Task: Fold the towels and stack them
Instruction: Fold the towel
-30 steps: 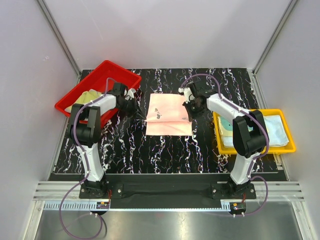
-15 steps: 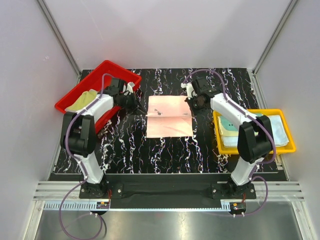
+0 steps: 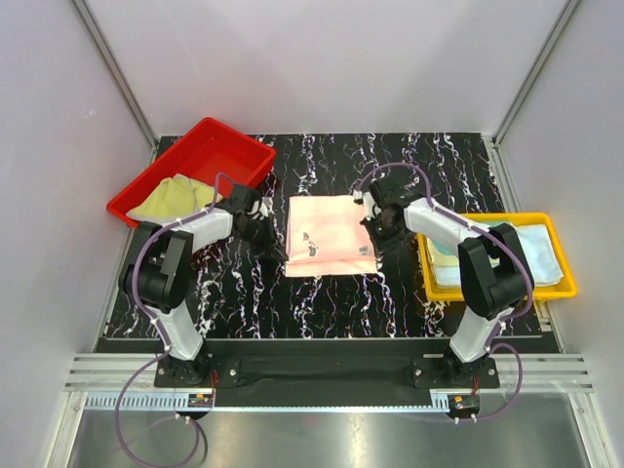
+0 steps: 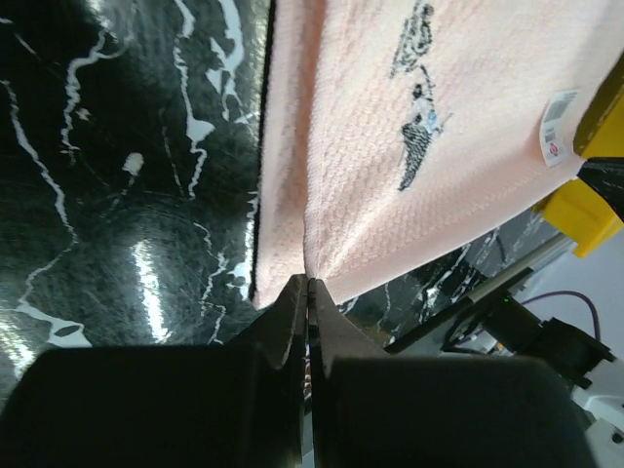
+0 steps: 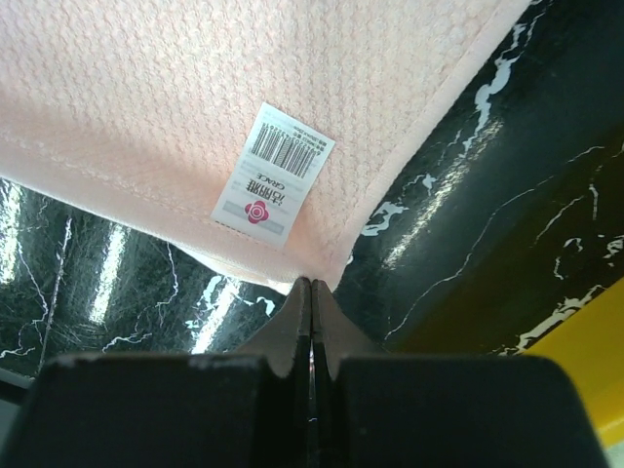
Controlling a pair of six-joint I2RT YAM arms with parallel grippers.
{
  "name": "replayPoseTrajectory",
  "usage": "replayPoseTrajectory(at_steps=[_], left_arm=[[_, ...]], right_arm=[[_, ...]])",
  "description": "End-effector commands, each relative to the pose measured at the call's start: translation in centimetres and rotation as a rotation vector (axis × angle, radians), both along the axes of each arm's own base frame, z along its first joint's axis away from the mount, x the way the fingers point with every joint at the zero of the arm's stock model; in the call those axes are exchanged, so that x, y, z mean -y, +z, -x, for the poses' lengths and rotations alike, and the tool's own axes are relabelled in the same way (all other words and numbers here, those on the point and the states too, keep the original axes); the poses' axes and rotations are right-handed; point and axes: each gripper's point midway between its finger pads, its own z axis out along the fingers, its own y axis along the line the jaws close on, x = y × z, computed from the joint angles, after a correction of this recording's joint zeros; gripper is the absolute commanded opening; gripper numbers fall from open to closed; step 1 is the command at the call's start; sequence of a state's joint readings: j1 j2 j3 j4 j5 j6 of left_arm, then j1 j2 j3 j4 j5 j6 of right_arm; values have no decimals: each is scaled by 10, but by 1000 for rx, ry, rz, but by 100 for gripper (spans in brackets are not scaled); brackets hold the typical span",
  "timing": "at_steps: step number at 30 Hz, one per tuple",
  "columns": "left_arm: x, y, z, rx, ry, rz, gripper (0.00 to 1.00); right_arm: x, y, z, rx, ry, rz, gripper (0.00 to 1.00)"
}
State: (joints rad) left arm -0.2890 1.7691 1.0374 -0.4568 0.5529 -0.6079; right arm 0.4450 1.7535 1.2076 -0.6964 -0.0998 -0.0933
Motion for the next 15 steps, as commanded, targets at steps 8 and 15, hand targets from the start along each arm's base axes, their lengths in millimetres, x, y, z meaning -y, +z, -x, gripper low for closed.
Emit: replayPoseTrajectory(at_steps=[8, 15], left_arm=[[-23, -23, -5, 37, 0, -151, 0], [-14, 8, -14, 93, -5, -93, 0]], right_arm=[[-16, -6, 24, -117, 32, -67, 0], [-17, 20, 4, 6, 24, -61, 0]])
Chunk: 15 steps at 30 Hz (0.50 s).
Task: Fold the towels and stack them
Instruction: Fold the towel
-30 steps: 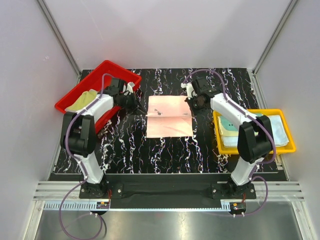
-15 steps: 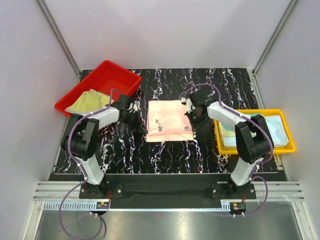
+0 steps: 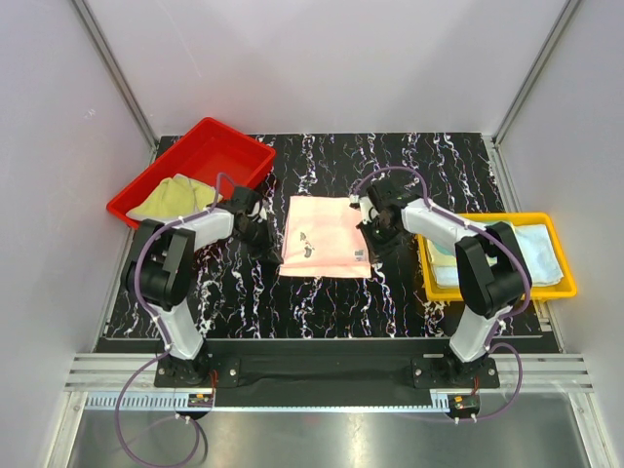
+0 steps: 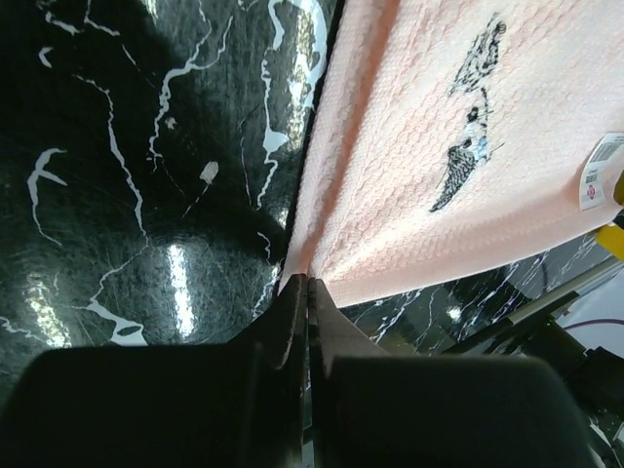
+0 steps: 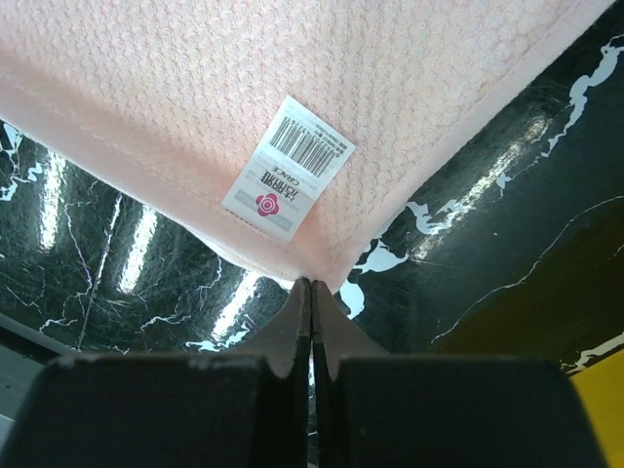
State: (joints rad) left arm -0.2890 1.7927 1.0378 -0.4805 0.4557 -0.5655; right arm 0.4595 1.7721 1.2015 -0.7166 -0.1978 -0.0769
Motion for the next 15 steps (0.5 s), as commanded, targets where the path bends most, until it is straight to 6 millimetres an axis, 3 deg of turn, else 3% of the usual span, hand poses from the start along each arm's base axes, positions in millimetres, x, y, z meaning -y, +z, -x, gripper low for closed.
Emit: replayPoseTrajectory(at_steps=[1, 2, 4, 7, 10, 11, 15], left_arm=[[4, 43, -19, 119, -7, 27, 0], [5, 50, -23, 129, -6, 30, 0], [4, 67, -30, 151, -4, 17, 0], [-6, 67, -31, 156, -2, -49, 0], [-13, 56, -27, 171, 12, -82, 0], [-16, 40, -15, 136, 11, -92, 0], [-21, 6, -2, 68, 0, -119, 0]], right_arm=[[0, 32, -16, 106, -11, 10, 0], [-4, 45, -23, 134, -9, -7, 0], [-7, 51, -21, 119, -20, -21, 0], [-17, 50, -15, 98, -21, -60, 0], [-22, 35, -3, 62, -22, -66, 0], [-23, 24, 6, 21, -40, -62, 0], [-21, 2, 15, -25, -70, -60, 0]])
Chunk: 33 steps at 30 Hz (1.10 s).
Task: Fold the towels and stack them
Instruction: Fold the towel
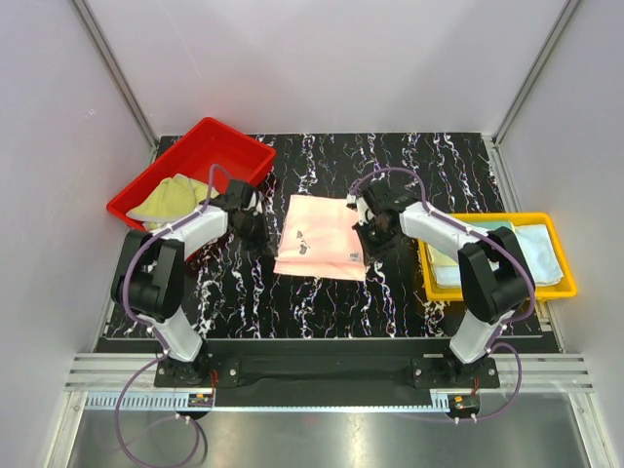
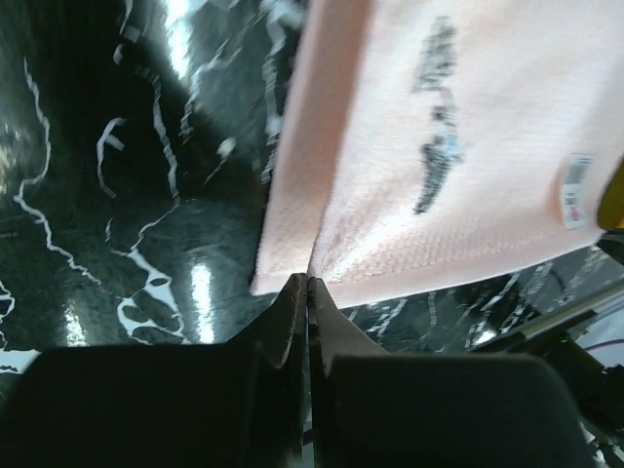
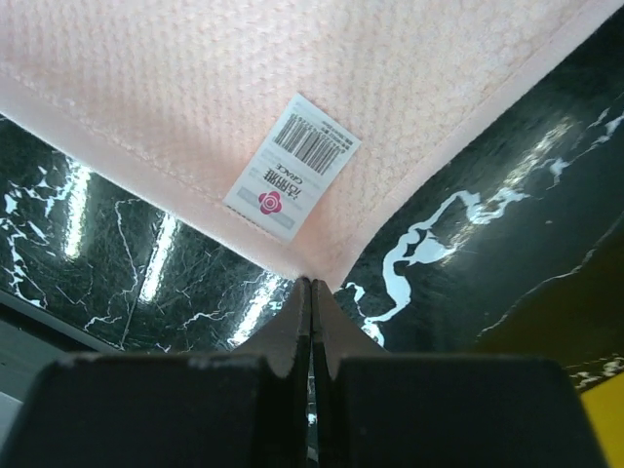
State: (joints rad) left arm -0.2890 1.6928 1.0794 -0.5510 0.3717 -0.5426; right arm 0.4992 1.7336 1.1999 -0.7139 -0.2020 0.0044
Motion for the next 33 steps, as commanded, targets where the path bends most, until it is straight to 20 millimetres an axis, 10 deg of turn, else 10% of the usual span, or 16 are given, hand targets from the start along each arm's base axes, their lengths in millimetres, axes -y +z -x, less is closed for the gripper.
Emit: replayPoseTrajectory(at_steps=[1, 9, 17, 26, 33], left_arm=[[-10, -30, 9, -35, -10, -64, 0], [-10, -26, 2, -28, -15, -72, 0], [0, 48, -16, 90, -15, -9, 0], [-21, -21, 16, -25, -16, -109, 0], [-29, -27, 20, -33, -16, -155, 0]], right_arm=[[-8, -13, 8, -31, -36, -37, 0], [-12, -4, 2, 12, -25, -61, 0], [-31, 53, -7, 61, -31, -110, 0], [-41, -23, 43, -28, -52, -87, 0], [-20, -24, 51, 1, -54, -15, 0]])
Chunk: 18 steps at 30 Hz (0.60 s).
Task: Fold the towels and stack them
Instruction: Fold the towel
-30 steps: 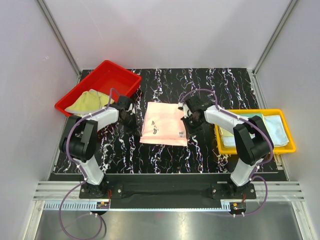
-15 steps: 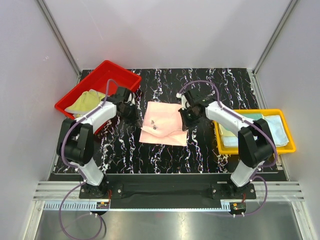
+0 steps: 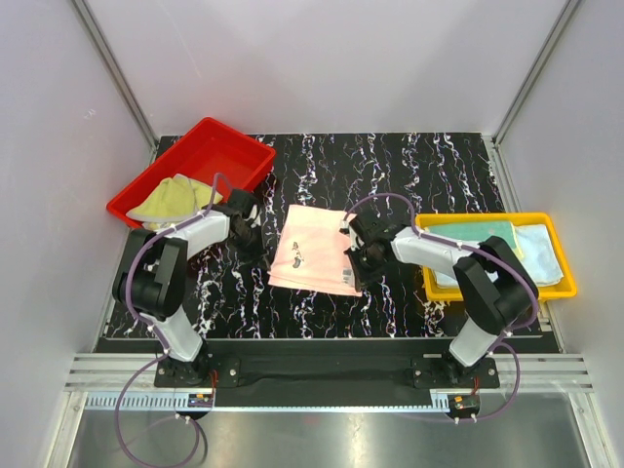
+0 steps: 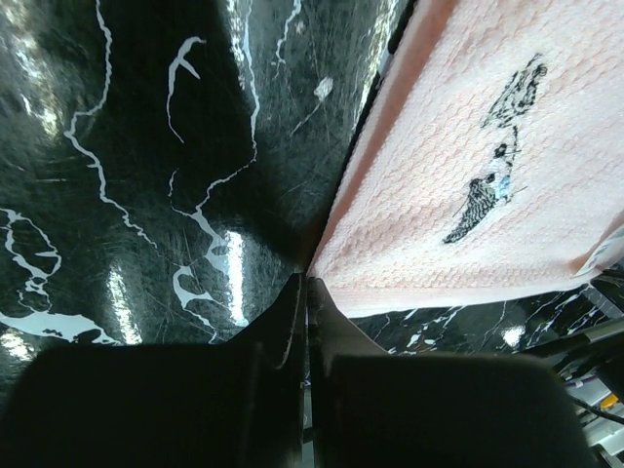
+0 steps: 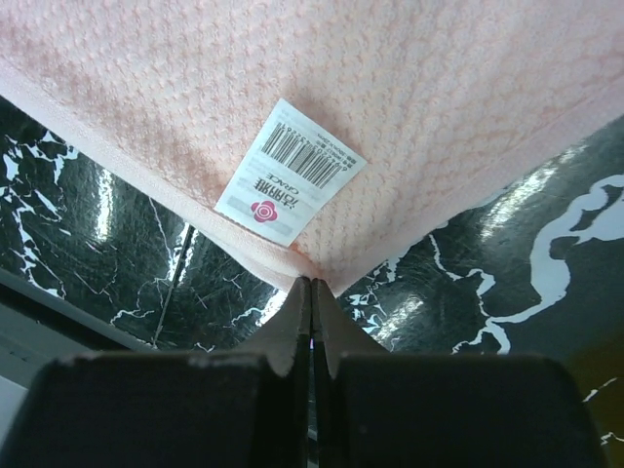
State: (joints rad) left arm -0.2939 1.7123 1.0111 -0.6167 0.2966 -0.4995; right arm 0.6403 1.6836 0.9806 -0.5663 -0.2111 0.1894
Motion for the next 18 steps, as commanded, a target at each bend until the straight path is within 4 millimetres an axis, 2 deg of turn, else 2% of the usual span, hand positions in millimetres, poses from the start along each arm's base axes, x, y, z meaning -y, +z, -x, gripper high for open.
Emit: replayPoseTrajectory(at_steps=[1, 7, 10, 12, 14, 18], left_arm=[[-7, 7, -14, 78, -1, -34, 0], [-9, 6, -5, 68, -12, -31, 0], [-7, 7, 5, 57, -22, -8, 0], [-6, 11, 12, 55, -25, 9, 4], [-3, 14, 17, 51, -33, 27, 14], [10, 27, 29, 50, -54, 118, 18]], right_arm=[[5, 17, -13, 101, -30, 3, 0], [7, 22, -11, 85, -47, 10, 0], [7, 18, -6, 53, -59, 20, 0], [7, 15, -3, 30, -76, 19, 3], [7, 11, 4, -2, -82, 10, 8], [7, 12, 13, -26, -93, -3, 15]])
